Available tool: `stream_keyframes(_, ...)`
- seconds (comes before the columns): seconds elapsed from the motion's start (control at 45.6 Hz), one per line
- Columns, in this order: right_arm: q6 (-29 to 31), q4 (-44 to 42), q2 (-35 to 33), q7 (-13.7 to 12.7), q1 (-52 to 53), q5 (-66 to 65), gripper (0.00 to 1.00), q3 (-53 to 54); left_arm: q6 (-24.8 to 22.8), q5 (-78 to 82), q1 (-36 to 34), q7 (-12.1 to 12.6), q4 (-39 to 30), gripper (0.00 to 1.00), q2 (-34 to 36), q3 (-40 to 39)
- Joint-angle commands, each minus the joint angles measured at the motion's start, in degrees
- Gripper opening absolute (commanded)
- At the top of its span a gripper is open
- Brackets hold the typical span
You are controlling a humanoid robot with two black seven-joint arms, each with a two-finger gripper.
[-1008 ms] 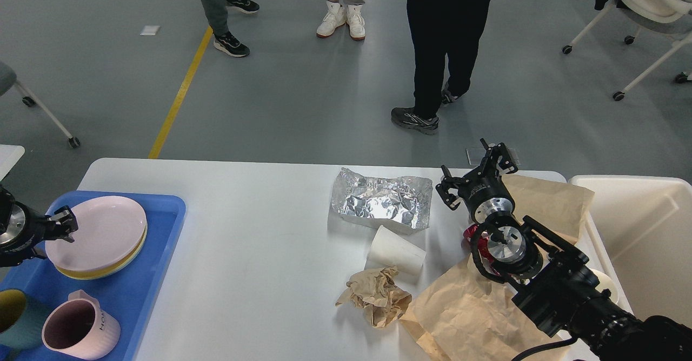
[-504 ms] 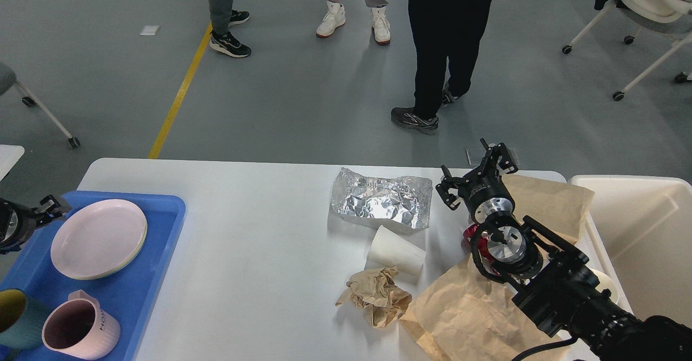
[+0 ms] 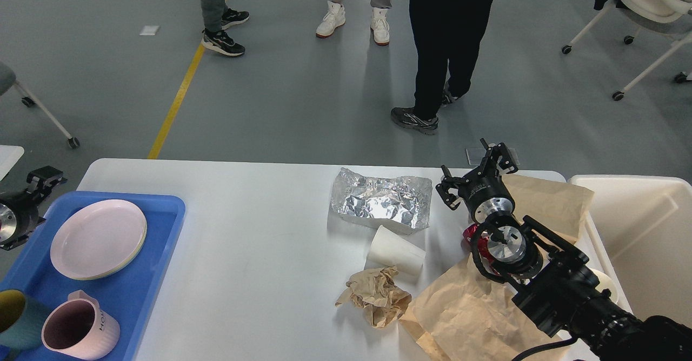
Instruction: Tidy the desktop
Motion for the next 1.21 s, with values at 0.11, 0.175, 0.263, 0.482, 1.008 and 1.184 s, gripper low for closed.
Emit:
stream_keyframes(0.11, 0.0, 0.0, 0.01, 0.02, 0.0, 0.0, 1.0, 0.0, 0.54, -0.53, 1.34, -11.22, -0.12, 0.96, 0.18, -14.13)
stream_keyframes(0.175, 0.0, 0.0, 0.01, 0.02, 0.0, 0.0, 1.0, 0.0, 0.54, -2.28, 1.34, -11.93, -0.21, 0.96, -0.08, -18.0)
stream_keyframes(0.263, 0.0, 0.0, -0.08, 0.02, 0.0, 0.0, 1.0, 0.0, 0.45, -3.87, 1.6, -11.93, -0.39, 0.96, -0.17, -22.65)
stream_keyframes(0.482, 0.0, 0.0, 0.01, 0.02, 0.0, 0.0, 1.0, 0.0, -0.08, -5.8, 0.55, -9.3, -0.56, 0.96, 0.36, -35.49)
stream_keyframes(1.008, 0.0, 0.0, 0.01, 0.02, 0.0, 0.0, 1.0, 0.0, -0.17, -7.91, -8.24, 4.15, -0.74, 0.96, 1.41, -49.56)
stream_keyframes(1.184, 0.0, 0.0, 0.01, 0.02, 0.0, 0.0, 1.0, 0.0, -0.17, -7.65, -9.83, 4.15, -0.83, 0.96, 1.24, -48.86)
